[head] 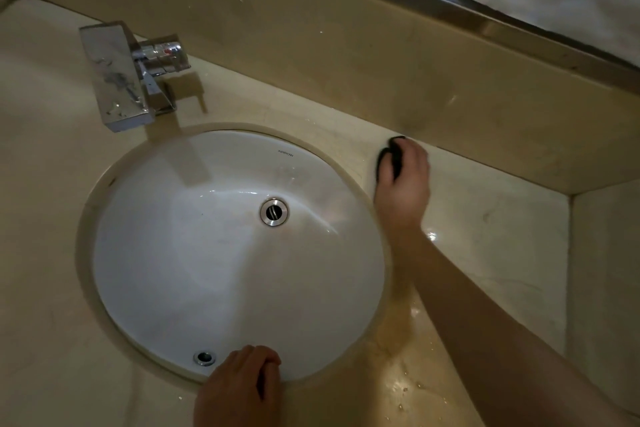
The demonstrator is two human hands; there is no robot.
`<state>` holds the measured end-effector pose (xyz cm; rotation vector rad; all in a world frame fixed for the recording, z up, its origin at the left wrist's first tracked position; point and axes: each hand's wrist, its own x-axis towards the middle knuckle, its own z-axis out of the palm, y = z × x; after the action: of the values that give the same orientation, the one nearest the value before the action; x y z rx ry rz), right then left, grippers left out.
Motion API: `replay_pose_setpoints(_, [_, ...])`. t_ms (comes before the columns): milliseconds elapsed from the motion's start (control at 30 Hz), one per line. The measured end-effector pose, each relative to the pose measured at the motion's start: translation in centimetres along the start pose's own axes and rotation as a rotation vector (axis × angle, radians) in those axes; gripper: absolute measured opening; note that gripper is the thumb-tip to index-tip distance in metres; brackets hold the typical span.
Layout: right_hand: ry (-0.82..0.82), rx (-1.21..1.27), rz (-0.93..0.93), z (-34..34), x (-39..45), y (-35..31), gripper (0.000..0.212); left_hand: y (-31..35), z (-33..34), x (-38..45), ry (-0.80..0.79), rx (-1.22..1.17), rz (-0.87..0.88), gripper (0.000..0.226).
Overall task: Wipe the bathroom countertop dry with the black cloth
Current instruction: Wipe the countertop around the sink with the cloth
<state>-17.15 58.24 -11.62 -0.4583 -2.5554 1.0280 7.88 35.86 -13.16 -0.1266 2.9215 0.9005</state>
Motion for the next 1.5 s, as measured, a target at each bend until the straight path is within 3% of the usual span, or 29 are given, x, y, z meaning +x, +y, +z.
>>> replay_pose_setpoints(200, [-0.365, 0.25, -0.209, 0.8, -4.2, -5.9, 0.021, -0.2, -0.1, 0.3, -0.076, -0.036, 0.018, 0.026])
replay_pose_setpoints(300, [-0.184, 0.213, -0.191, -3.6, -4.0, -4.7, 0.021, -0.2, -0.1, 0.2, -0.08, -0.027, 0.02, 0.023])
replay_pose_setpoints(367, [0.003, 0.12, -0.061, -6.6, -2.6, -2.0, 0.023, -0.1, 0.0, 0.3, -0.061, -0.012, 0.037, 0.022])
replay_pose_setpoints(467, [0.1, 0.017, 0.187, -8.3, -0.9, 2.1, 0.03, 0.0, 0.3, 0.2, -0.045, -0.004, 0.034, 0.02])
replay_pose_setpoints(667, [0.134, -0.048, 0.11, 0.9, 1.2, -0.3, 0.03, -0.1, 0.8, 0.9, -0.01, -0.02, 0.054, 0.02])
replay_pose_setpoints(767, [-0.006, 0.056, -0.045, 6.2, 1.2, -5.2, 0.023, 0.0, 1.3, 0.6, -0.07, -0.087, 0.018, 0.02])
replay_pose_setpoints(900, [-0.403, 0.218, -0.21, 7.5, -1.8, -10.6, 0.019, -1.3, 1.4, 0.7, -0.116, -0.056, 0.155, 0.015])
replay_pose_setpoints(933, [-0.495, 0.253, -0.189, 6.6, -2.9, -11.1, 0.02, -0.9, 0.5, 1.1, -0.101, -0.056, 0.155, 0.025])
replay_pose_setpoints(967, [-0.554, 0.277, -0.17, 5.2, -4.1, -11.3, 0.02, -1.3, 0.2, 1.4, -0.07, 0.046, 0.225, 0.052])
replay_pose_setpoints(1000, [-0.571, 0.286, -0.158, 3.7, -5.3, -11.1, 0.02, -2.0, 0.0, 1.7, -0.058, 0.196, 0.375, 0.069])
replay_pose_setpoints(1033, [-0.563, 0.293, -0.141, 2.0, -6.3, -10.7, 0.02, -2.5, 0.2, 1.9, -0.089, 0.244, 0.342, 0.068])
replay_pose_setpoints(1067, [-0.53, 0.293, -0.12, 0.5, -6.9, -10.2, 0.02, -2.4, 0.2, 1.9, -0.207, 0.128, 0.18, 0.055])
replay_pose_setpoints(1133, [-0.355, 0.208, -0.097, -1.7, -6.7, -8.0, 0.021, -1.0, 1.0, 0.9, -0.315, 0.03, 0.116, 0.013])
replay_pose_setpoints(1167, [-0.255, 0.157, -0.079, -2.4, -6.2, -6.7, 0.022, 0.2, 1.5, -0.8, -0.329, -0.017, 0.082, 0.007])
replay_pose_setpoints(1233, [-0.128, 0.089, -0.009, -3.5, -4.7, -4.3, 0.022, -1.3, -0.1, 0.4, -0.185, -0.066, 0.134, 0.009])
replay_pose_setpoints(1367, [-0.138, -0.067, 0.068, -4.0, -3.3, -1.6, 0.026, -5.9, -5.8, 3.0, 0.226, 0.017, 0.175, 0.038])
replay_pose_setpoints(1433, [-0.127, -0.085, 0.051, -3.4, -3.4, -1.8, 0.028, -8.7, -9.2, 4.9, 0.32, 0.08, -0.046, 0.053])
replay_pose_setpoints(1500, [-0.104, -0.078, 0.065, -2.9, -3.4, -2.2, 0.029, -11.3, -11.8, 7.1, 0.305, 0.19, -0.248, 0.067])
